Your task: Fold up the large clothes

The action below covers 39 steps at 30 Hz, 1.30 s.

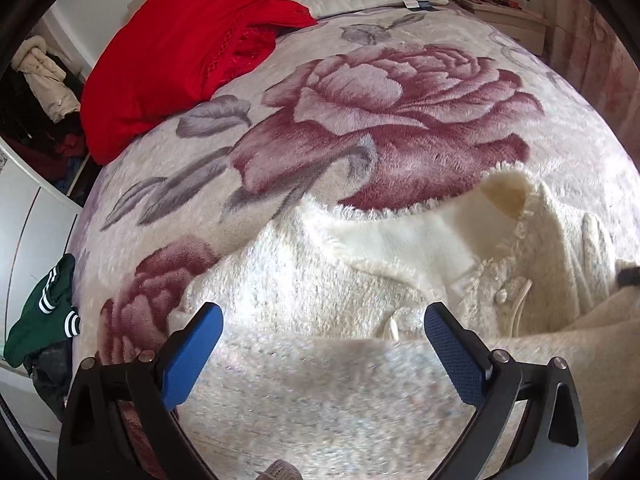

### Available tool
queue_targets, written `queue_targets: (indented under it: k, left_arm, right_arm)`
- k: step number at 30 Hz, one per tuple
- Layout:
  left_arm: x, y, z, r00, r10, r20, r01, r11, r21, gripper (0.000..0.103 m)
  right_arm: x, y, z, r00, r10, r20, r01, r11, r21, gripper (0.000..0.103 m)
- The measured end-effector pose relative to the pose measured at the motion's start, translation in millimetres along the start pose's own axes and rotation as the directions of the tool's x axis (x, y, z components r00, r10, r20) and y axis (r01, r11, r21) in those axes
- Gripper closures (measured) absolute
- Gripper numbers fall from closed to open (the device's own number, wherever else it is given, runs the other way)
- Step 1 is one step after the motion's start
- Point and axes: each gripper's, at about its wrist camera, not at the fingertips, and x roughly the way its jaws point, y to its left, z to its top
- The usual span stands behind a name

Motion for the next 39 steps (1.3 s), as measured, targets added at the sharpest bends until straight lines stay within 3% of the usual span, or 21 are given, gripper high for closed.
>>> queue_targets:
  k: [3,5,6,10,14,17,18,19,23,27,28,29,33,34,35,37,39]
  left_arm:
    - [-4.7,6.6,-5.7,1.0,-0.017,-0.014,0.016,1.0,-0.025,0.0]
    - [-12.6,10.4,-12.0,0.999,-0.034,-0.013,0.033,0.999,-0.041,0.0]
    - [-19.0,12.7,-17.8,0.999,-0.045,-0.015,0.044,0.998,-0.054,0.0]
    - [-38.0,14.4,-42.8,0.997,-0.073,-0.033,0.069,0.993,-0.092,0.0]
    - [-50.4,14.5,-71.1,0.992,-0.091,-0.084,0.08,0.989,-0.123,0.0]
    - [-54.2,8.1,-92.9,0.99,-0.081,-0.118,0.066,0.99,-0.121,0.0]
    - [-54.2,5.5,-98.7,0.989,-0.075,-0.127,0.06,0.992,-0.113,0.0]
    - [-53.8,2.4,-106.6,0.988,-0.068,-0.142,0.053,0.993,-0.104,0.0]
    - [-55.9,-4.5,-131.2,0.984,-0.052,-0.173,0.038,0.996,-0.084,0.0]
    - [-61.3,-6.2,-149.5,0.978,-0.061,-0.201,0.045,0.995,-0.086,0.0]
    - [-67.9,-3.7,-153.6,0.979,-0.069,-0.194,0.05,0.994,-0.097,0.0]
    - [-76.3,-0.5,-159.1,0.98,-0.068,-0.184,0.05,0.993,-0.104,0.0]
    - [-94.9,9.0,-182.4,0.978,-0.085,-0.191,0.061,0.99,-0.13,0.0]
    - [-97.4,11.0,-190.2,0.975,-0.095,-0.202,0.067,0.988,-0.14,0.0]
    - [-98.8,12.2,-197.2,0.971,-0.103,-0.214,0.072,0.986,-0.147,0.0]
    - [-101.9,15.2,-211.3,0.963,-0.133,-0.234,0.094,0.981,-0.168,0.0]
    - [-105.8,16.0,-226.0,0.958,-0.15,-0.245,0.109,0.979,-0.172,0.0]
  right_arm:
    - [-3.2,-18.0,3.0,0.994,0.101,-0.031,-0.1,0.994,0.05,0.092]
    - [-29.6,-28.8,-14.7,0.992,0.126,0.003,-0.126,0.991,0.044,0.061]
    - [-43.9,-34.7,-26.0,0.993,0.116,0.035,-0.117,0.993,0.029,0.056]
    - [-73.1,-76.1,-78.9,1.0,0.005,0.012,-0.005,1.0,-0.019,0.055]
    - [-46.6,-104.1,-113.8,0.996,0.026,-0.081,-0.026,1.0,0.0,0.055]
    - [-25.3,-95.4,-132.0,0.986,0.103,-0.133,-0.111,0.992,-0.057,0.056]
    - [-19.5,-90.7,-136.6,0.99,0.08,-0.12,-0.09,0.992,-0.085,0.066]
    - [-17.1,-89.0,-139.6,0.995,0.042,-0.087,-0.05,0.995,-0.091,0.096]
    - [-41.8,-109.7,-141.7,0.998,0.026,0.062,-0.027,1.0,0.01,0.097]
    - [-22.1,-130.9,-144.9,0.996,0.084,-0.014,-0.083,0.994,0.07,0.095]
    - [-25.1,-133.3,-146.4,0.994,0.105,-0.025,-0.103,0.991,0.082,0.087]
    - [-34.2,-135.8,-149.7,0.993,0.108,-0.039,-0.104,0.991,0.087,0.07]
    - [-93.2,-149.4,-190.0,0.992,0.128,-0.003,-0.128,0.992,0.013,0.048]
    - [-100.2,-151.4,-205.9,0.993,0.112,-0.023,-0.112,0.993,-0.024,0.034]
    - [-100.7,-151.1,-217.2,0.995,0.087,-0.054,-0.09,0.994,-0.055,0.028]
    - [-78.9,-153.9,-256.5,0.987,-0.028,-0.161,0.007,0.991,-0.134,0.029]
    - [-60.7,-170.7,-279.9,0.973,-0.176,-0.149,0.153,0.976,-0.153,0.048]
